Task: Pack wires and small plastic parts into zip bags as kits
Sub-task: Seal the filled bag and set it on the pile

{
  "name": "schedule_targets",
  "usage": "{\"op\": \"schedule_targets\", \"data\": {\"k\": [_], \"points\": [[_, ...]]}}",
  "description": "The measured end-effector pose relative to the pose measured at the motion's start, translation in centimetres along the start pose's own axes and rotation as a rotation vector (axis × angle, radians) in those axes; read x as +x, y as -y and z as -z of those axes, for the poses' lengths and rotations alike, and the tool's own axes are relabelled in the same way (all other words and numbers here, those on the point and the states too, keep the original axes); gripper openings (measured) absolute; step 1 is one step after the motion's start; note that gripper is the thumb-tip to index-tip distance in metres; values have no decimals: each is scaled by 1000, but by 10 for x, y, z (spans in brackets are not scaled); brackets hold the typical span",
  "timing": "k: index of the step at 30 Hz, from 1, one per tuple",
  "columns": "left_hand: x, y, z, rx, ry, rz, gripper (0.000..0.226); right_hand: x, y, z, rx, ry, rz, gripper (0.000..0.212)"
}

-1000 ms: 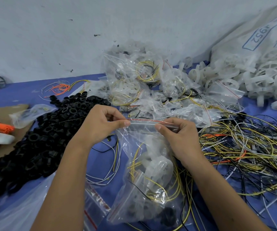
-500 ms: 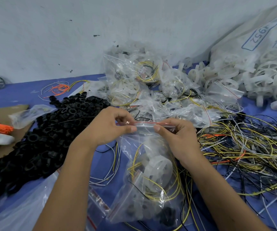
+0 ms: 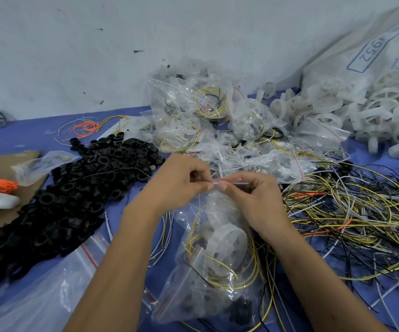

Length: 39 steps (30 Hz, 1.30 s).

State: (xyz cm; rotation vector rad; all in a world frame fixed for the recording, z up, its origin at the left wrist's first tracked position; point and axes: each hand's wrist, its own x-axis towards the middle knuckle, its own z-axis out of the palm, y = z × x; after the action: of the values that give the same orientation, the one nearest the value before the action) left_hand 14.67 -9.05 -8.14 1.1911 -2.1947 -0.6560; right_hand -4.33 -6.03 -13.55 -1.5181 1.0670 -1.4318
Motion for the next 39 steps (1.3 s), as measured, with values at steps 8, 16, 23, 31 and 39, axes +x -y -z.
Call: {"op": "schedule_targets", "data": {"k": [8, 16, 23, 31, 39], "points": [[0, 8, 8, -121, -309, 26, 24, -4, 16, 6, -110, 243, -141, 38], [3, 9, 0, -206, -403, 87, 21, -13, 29, 6, -33, 558, -257, 62], [-1, 15, 22, -388, -387, 313, 27, 5, 36, 4, 150, 246, -477, 4], [-9, 21, 47, -748, -739, 525, 49, 172, 85, -16, 629, -170, -339, 46], [-17, 25, 70, -813, -869, 501, 46, 102, 50, -74, -30, 3, -364, 11]]}}
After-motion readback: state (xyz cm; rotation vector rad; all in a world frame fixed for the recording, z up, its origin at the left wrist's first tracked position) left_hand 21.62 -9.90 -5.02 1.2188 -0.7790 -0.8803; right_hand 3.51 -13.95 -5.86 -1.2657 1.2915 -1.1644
